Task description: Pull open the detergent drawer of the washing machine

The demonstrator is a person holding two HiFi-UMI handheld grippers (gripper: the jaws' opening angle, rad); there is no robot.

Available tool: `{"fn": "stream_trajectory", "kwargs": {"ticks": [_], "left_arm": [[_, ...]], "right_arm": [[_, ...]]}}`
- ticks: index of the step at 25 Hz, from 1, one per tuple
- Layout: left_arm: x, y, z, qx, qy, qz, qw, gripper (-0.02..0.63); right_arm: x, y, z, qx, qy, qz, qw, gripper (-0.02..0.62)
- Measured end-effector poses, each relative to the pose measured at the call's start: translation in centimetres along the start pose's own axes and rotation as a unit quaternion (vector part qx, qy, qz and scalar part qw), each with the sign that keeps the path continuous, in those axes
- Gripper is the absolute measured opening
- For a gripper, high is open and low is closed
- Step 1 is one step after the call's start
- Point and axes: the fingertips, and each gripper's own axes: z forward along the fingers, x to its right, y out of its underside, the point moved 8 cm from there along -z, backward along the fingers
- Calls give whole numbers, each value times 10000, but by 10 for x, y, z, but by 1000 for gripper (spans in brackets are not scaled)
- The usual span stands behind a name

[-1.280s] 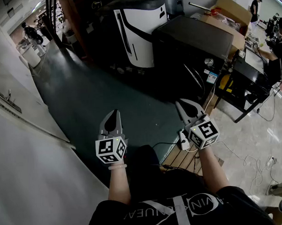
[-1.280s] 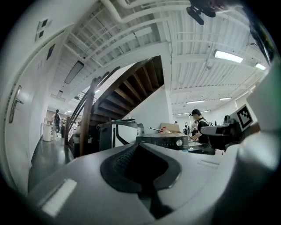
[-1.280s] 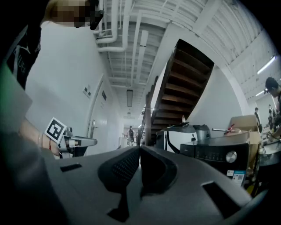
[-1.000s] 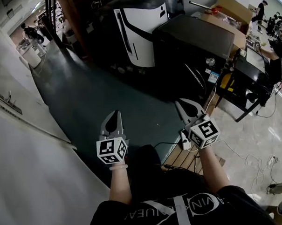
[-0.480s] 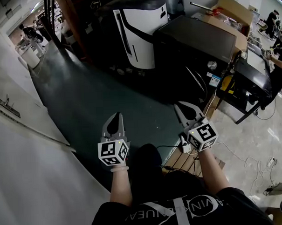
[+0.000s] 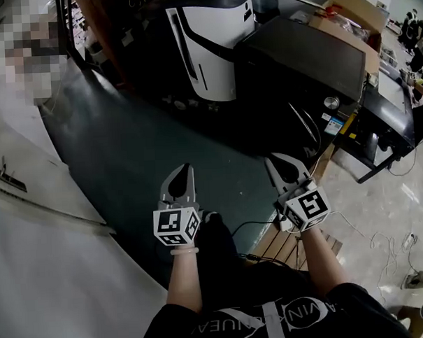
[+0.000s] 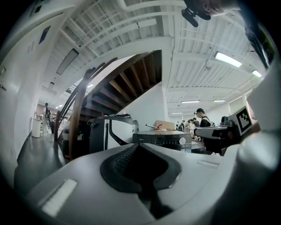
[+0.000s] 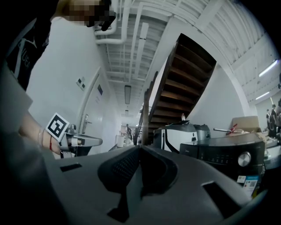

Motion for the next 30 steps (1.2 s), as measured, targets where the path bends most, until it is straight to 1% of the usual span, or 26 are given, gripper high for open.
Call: {"fn": "stream_trajectory", "kwargs": {"ticks": [4,10,15,20,25,30], "left_arm": [[-28,-5,47,53,248,43,9997,9],[-73,-5,120,-9,724,30,9974,9],[-113,-16,180,-62,1188,35,9929,9],[-150,-37,230,-83,1609,25,9869,9],[-169,-54,266,-215,1987,73,9798,9],[-172,-63,284,-288,2197,26,9751,9]], "right_arm": [[13,6,38,-40,209,33,9998,15],[32,10,95,-180,604,7,9980,15],[50,5,143,-269,1055,78,9940,15],[62,-12,179,-273,1538,108,9877,15],[72,-33,205,-275,1967,213,9798,15],[74,-37,217,-443,2100,206,9765,15]]}}
